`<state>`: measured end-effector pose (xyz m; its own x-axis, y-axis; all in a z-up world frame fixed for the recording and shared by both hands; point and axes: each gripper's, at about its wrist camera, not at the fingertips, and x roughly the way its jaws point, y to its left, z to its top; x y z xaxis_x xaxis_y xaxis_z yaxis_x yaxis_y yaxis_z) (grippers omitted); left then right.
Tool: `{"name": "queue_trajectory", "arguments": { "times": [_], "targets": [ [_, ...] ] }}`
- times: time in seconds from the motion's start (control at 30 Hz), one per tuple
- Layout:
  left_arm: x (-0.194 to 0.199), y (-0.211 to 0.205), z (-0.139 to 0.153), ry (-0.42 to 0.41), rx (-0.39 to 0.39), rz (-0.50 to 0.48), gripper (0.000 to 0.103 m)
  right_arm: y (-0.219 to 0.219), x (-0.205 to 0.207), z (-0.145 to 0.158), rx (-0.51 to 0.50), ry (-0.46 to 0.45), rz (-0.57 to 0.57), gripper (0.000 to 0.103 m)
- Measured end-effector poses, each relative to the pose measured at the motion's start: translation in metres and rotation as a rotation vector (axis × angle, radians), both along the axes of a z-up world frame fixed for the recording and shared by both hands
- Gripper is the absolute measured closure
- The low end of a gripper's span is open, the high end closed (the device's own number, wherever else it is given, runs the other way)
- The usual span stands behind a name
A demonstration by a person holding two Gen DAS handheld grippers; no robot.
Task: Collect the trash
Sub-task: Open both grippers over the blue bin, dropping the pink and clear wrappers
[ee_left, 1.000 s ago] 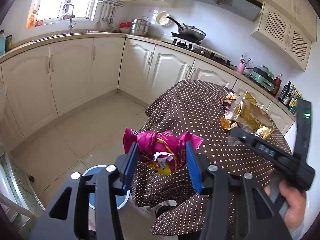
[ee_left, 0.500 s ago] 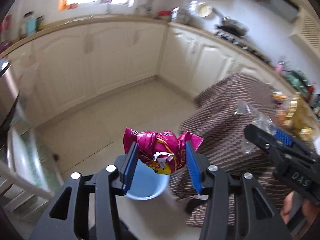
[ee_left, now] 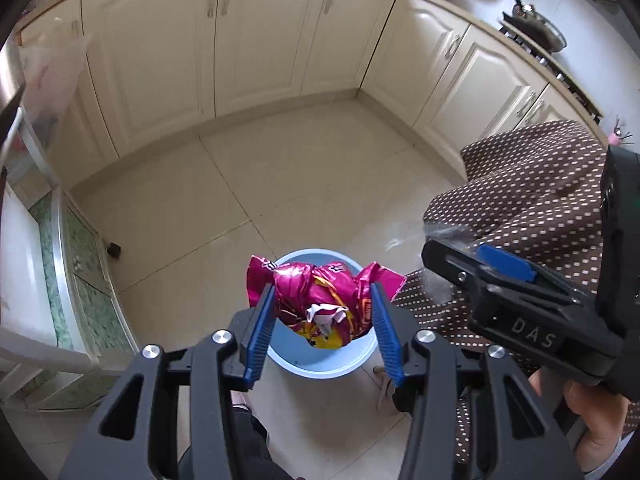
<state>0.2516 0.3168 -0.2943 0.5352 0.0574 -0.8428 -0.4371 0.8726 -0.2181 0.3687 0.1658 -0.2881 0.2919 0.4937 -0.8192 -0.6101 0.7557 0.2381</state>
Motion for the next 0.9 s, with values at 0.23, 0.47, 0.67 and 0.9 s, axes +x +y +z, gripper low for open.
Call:
{"name": "queue_trajectory", "arguments": {
  "times": [0.23, 0.47, 0.67, 0.9],
  "targets": [
    [0.028, 0.006, -0.027, 0.029, -0.033, -0.028, 0.057, -0.005, 0.014, -0.005, -0.043, -0.063, -0.060, 0.019],
    [0.054, -0.006, -0.035, 0.033, -0.041, -0.073, 0.056, -0.019, 0.002, 0.021, -0.088, -0.273, -0.128, 0.018],
    [0.064, -0.018, -0.022, 0.009, -0.016, -0.104, 0.052, -0.031, -0.010, 0.049, -0.077, -0.425, -0.158, 0.015],
    [0.053, -0.027, 0.015, -0.064, 0.030, -0.103, 0.030, -0.050, -0.017, 0.078, -0.041, -0.494, -0.195, 0.015]
  ]
}}
